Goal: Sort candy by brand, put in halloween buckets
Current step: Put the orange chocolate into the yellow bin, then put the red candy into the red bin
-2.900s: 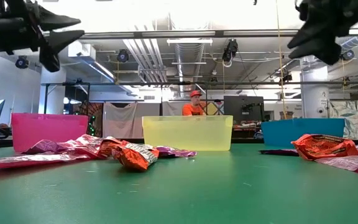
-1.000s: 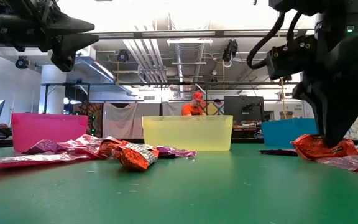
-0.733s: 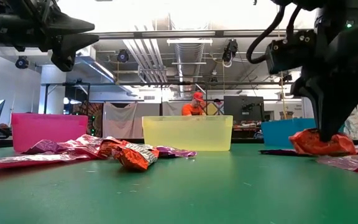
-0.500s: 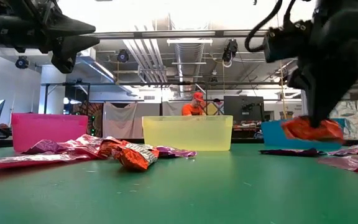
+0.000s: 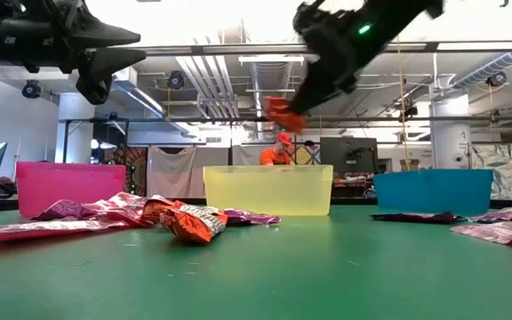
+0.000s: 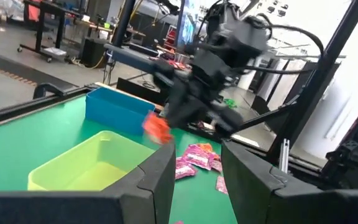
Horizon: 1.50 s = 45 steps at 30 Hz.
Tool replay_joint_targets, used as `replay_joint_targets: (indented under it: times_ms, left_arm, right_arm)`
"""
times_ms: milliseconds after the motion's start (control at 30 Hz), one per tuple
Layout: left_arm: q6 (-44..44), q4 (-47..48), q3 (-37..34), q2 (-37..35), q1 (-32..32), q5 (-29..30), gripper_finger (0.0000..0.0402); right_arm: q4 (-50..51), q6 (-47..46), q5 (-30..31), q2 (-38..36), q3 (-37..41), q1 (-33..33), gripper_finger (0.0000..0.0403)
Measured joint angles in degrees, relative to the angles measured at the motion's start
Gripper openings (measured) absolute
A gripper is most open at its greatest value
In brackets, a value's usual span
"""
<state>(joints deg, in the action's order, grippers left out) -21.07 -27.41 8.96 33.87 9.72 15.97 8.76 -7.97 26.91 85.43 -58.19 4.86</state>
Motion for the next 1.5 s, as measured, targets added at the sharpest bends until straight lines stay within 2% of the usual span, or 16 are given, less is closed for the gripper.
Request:
replay_joint_targets:
  times_ms: [100,233,467,700,800,933,1300,1500]
  left_arm:
    - [-2.12,0.94,0.69,1.1,0.0,-0.17,0.0113]
    - [-3.63,2.97,2.42,3.05,0.19,-1.91,0.0113]
    - [-3.94,12.01,8.84,7.79,1.85,-2.01,0.0113]
    - [-3.56,17.77,16.47,14.38,3.21,-1.46,0.0113]
    - [-5.12,23.63,20.87,17.64,4.89,-1.46,0.0113]
    - [-10.66,32.69,26.62,22.66,8.27,-0.71,0.0113]
    - [-32.88,51.31,42.25,38.53,20.29,7.07,0.0113]
    - [-43.49,57.04,47.63,45.37,23.67,8.98,0.0113]
  right_arm:
    - [-6.46,2.96,0.04,1.84,0.12,-3.73,0.001]
    - [-9.7,3.52,-0.3,4.34,0.11,-6.47,0.0019]
    - [-9.4,2.53,-3.54,5.46,0.13,-7.03,0.0049]
    - [-8.75,1.58,-2.97,4.51,0.13,-7.0,0.0089]
    - [-7.5,1.35,-3.14,3.91,0.13,-6.12,0.01]
    - [-3.2,-1.47,-3.41,2.5,0.13,-4.13,0.0109]
    - [11.11,-9.97,-3.38,-2.06,0.13,2.08,0.0112]
    - [12.1,-10.84,-3.36,-3.55,0.46,5.66,0.0112]
